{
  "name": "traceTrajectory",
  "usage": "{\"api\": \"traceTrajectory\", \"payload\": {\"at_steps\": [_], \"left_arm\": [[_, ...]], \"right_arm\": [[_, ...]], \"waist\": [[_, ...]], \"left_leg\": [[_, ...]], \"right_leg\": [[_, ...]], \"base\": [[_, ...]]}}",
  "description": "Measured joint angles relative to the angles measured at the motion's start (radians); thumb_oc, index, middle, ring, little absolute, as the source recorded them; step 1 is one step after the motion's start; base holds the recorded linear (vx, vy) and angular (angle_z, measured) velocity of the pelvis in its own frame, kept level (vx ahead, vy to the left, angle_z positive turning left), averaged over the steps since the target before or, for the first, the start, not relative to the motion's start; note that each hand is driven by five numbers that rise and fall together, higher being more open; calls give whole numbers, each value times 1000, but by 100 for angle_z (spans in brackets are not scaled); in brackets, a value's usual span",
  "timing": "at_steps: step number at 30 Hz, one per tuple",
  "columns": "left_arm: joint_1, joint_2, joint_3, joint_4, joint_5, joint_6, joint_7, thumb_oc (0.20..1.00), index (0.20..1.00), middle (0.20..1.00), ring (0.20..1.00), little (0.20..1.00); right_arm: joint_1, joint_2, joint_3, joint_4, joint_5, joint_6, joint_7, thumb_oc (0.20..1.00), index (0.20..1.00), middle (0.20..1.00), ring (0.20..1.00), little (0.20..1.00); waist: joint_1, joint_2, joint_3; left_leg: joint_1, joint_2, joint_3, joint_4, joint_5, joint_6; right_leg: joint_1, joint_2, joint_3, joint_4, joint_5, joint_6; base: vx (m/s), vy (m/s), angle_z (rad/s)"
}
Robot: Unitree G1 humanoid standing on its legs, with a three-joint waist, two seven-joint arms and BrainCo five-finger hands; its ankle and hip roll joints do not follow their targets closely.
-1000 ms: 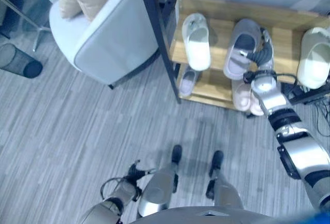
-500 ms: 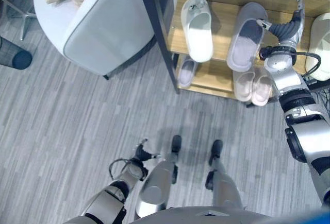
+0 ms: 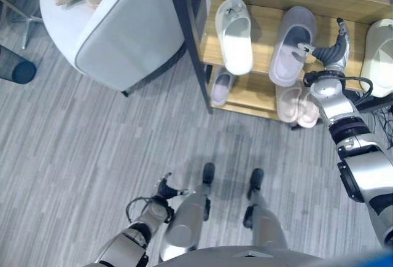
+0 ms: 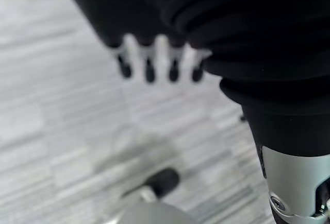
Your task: Arrange the slippers neatly on the shoe rack.
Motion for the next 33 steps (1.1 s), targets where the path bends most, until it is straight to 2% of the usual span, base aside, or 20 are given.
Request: {"api": "traceTrajectory", "payload": {"at_steps": [7,11,13,17,21,23,27,28,29,33], "left_arm": [[-1,2,0,0,-11,0,2,1000,1000,1000,1000,1000],[-1,2,0,0,-48,-2,2,1000,1000,1000,1000,1000],[0,2,0,1,-51,-9,2,1000,1000,1000,1000,1000],[7,4,0,0,-87,-19,3,1000,1000,1000,1000,1000],[9,5,-1,3,-88,-23,3,1000,1000,1000,1000,1000],[11,5,-1,1,-89,-27,2,1000,1000,1000,1000,1000],[12,7,-1,1,-90,-36,3,1000,1000,1000,1000,1000],[12,7,-1,0,-90,-39,3,1000,1000,1000,1000,1000],[12,7,-1,0,-90,-40,4,1000,1000,1000,1000,1000],[11,6,-1,-1,-89,-40,14,1000,1000,1000,1000,1000]], "right_arm": [[8,4,-3,9,77,-17,13,1000,1000,1000,1000,1000],[-20,3,-4,94,94,-24,14,1000,1000,1000,1000,1000],[-58,1,-3,198,117,-20,16,1000,1000,1000,1000,1000],[-78,-3,2,221,118,-20,20,1000,1000,1000,1000,1000],[-183,-16,34,322,121,-21,23,1000,1000,1000,1000,1000],[-216,-48,35,304,128,-25,25,1000,1000,1000,1000,1000],[-216,-50,39,278,125,-25,25,1000,1000,1000,1000,1000],[-216,-54,44,268,124,-24,25,335,335,335,335,335],[-217,-55,46,268,123,-24,25,200,200,200,200,200],[-210,-55,31,261,112,-24,-20,200,200,200,200,200]], "waist": [[0,-9,-18],[5,-9,-18],[16,-9,-17],[23,-9,-17],[27,-1,-9],[35,15,21],[27,16,22],[25,16,22],[24,16,22],[21,15,22]], "left_leg": [[-46,-2,-5,21,1,1],[-60,-2,-18,25,1,0],[-71,-2,-19,24,1,0],[-84,-2,-23,24,2,0],[-102,-1,-25,22,2,0],[-107,-1,-32,21,2,-1],[-118,-2,-33,21,3,-1],[-124,-2,-35,19,4,-4],[-125,-3,-40,19,5,-5],[-127,-4,-50,19,9,-9]], "right_leg": [[-30,-2,-6,-2,7,0],[-37,-2,-19,-2,6,-1],[-50,-1,-19,-3,8,0],[-60,0,-20,-4,9,-1],[-66,0,-30,-23,12,-4],[-68,0,-38,-23,12,-4],[-78,0,-38,-23,14,-1],[-85,0,-40,-23,13,-2],[-85,0,-41,-23,14,-1],[-85,1,-46,-23,17,-1]], "base": [[2,-3,3],[9,-9,7],[0,0,0],[0,0,0],[20,4,5],[42,3,7],[8,2,1],[22,3,3],[18,4,5],[10,4,3]]}}
